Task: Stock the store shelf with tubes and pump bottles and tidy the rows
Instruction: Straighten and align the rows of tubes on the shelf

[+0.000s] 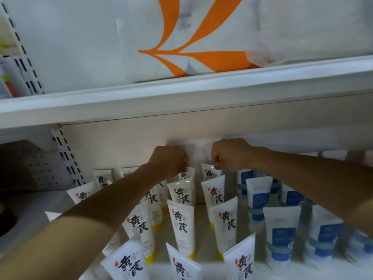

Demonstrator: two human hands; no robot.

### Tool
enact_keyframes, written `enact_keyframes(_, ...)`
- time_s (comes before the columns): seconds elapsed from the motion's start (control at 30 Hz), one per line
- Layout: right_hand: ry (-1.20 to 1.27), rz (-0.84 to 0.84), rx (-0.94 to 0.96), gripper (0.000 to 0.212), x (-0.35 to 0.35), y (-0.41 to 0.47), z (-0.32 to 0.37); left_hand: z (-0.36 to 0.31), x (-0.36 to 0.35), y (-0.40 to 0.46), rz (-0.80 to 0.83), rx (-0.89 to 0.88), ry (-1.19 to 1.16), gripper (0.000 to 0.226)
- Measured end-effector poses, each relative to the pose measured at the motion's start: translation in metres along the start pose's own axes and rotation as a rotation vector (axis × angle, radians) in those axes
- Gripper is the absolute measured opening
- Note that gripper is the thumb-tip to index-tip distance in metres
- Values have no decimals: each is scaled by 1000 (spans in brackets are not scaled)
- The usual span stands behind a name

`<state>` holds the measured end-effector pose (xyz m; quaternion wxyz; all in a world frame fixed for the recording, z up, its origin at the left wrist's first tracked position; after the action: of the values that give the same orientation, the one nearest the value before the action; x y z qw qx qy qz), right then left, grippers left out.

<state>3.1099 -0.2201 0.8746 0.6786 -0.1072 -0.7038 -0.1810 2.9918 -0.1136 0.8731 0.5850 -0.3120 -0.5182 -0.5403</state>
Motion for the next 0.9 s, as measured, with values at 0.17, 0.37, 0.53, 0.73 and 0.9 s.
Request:
enact_keyframes(0.17,-52,-43,38,10,0,2,0,4,-3,2,-38,39,-3,18)
enact_keyframes(0.37,-82,-66,43,15,0,1,-5,8,-9,3,-38,66,-32,18)
enact_keyframes(0.53,-102,-68,35,12,0,1,-7,8,-9,2,-37,73,-55,18)
enact_keyframes(0.73,-68,-56,14,16,1,4,-12,8,-8,0,-49,89,-93,18)
enact_keyframes(0.9,-60,-58,8,16,0,4,-12,8,-8,1,-52,102,-100,17)
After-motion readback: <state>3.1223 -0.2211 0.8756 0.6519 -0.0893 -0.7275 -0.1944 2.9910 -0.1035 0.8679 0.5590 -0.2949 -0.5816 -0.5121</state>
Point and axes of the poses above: each hand's wrist, its own y-axis towards the middle knuckle, its own x-axis out of the back of the hand, z = x × y, the point moved 5 cm from there along y, towards the middle knuckle, and after that the axes turned 9 degrees about -x, right-handed, at the moved point
